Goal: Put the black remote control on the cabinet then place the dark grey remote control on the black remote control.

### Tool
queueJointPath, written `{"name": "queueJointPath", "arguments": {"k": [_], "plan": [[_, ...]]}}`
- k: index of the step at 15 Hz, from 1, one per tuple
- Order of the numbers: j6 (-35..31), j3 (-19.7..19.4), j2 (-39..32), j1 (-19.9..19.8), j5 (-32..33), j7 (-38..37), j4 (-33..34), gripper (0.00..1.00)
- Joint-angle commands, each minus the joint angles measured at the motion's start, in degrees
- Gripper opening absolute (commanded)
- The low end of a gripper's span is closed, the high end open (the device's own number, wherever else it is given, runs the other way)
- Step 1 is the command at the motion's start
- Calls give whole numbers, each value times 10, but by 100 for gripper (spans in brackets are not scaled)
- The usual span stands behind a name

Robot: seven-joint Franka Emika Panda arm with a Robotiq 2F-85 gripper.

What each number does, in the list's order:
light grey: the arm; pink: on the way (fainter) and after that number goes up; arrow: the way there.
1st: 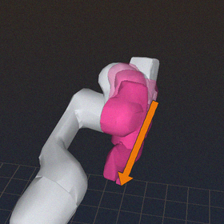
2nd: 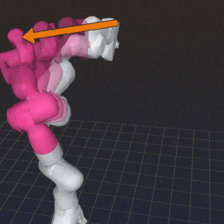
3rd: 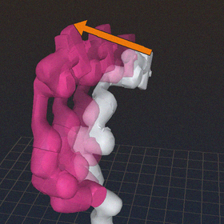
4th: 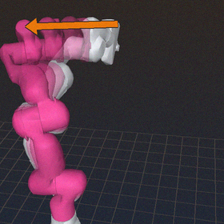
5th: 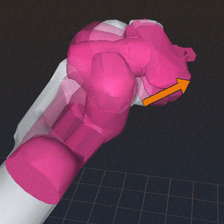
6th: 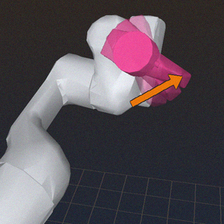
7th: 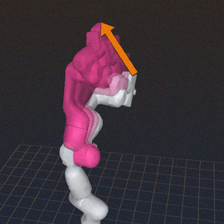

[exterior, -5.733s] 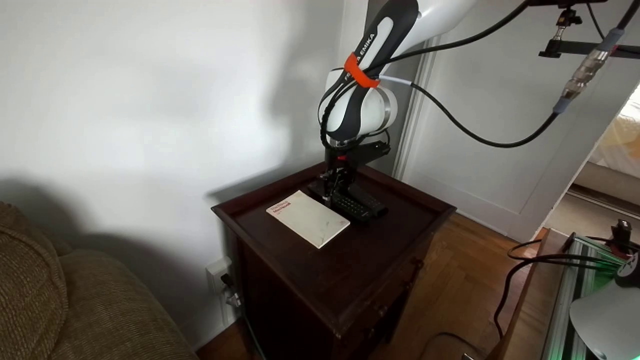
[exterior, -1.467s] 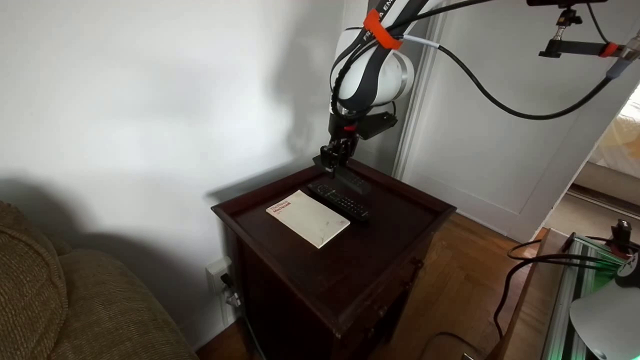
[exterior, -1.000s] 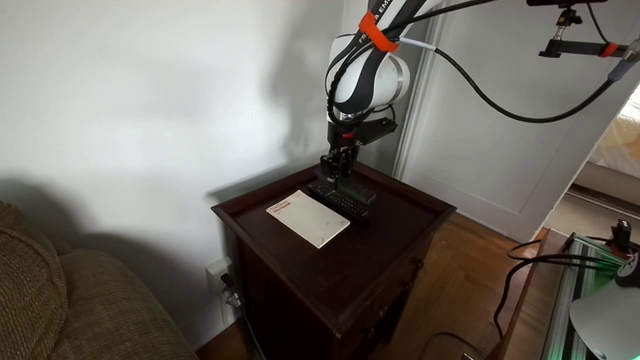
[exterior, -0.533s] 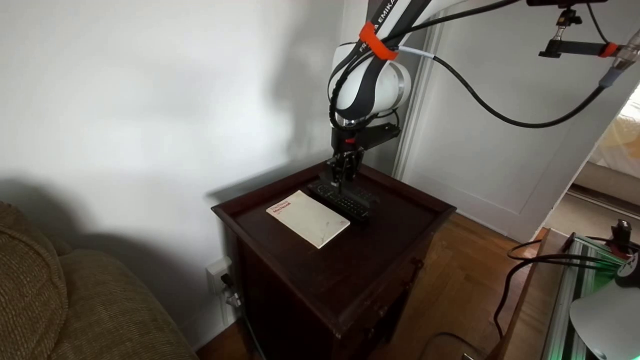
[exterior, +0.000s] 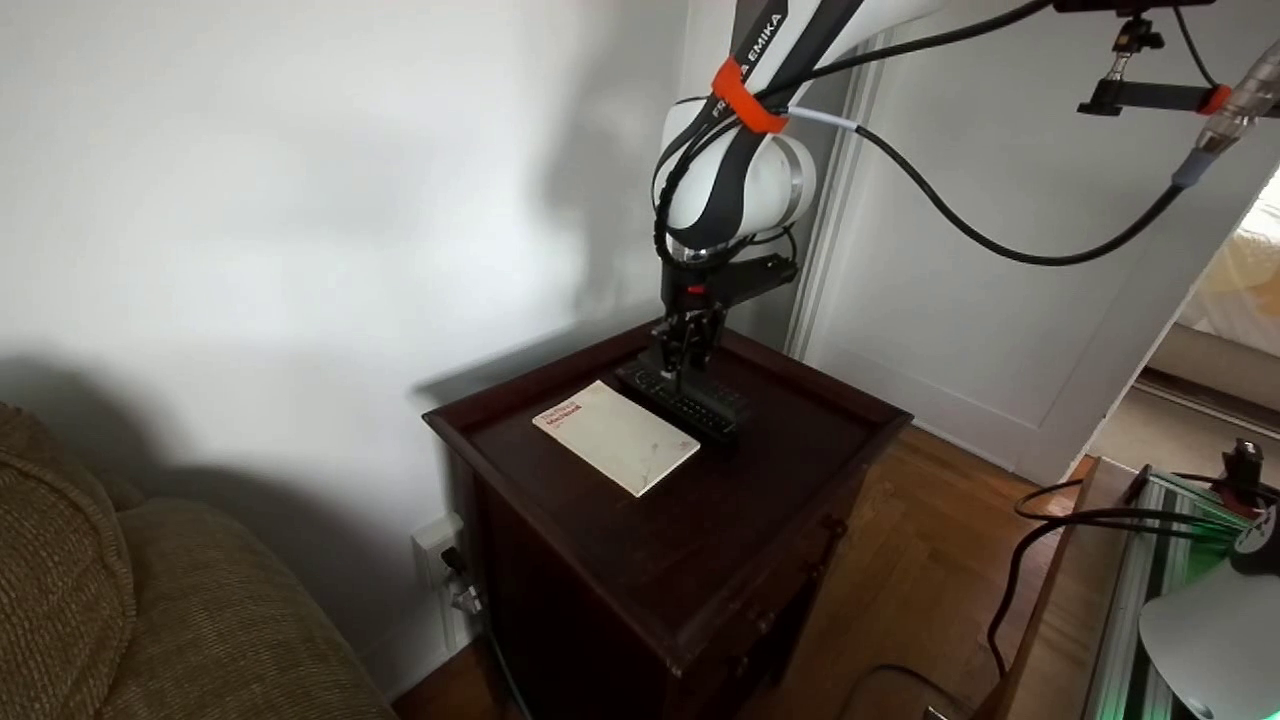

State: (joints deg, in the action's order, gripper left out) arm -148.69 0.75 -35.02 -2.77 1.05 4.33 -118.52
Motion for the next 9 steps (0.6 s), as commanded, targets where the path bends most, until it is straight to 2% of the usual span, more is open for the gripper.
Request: {"name": "queueJointPath", "arguments": {"k": [1,9], "plan": [[4,0,-17,-1,-9,-4,19,26],[7,4,-34,0,-10,-4,34,26]]}}
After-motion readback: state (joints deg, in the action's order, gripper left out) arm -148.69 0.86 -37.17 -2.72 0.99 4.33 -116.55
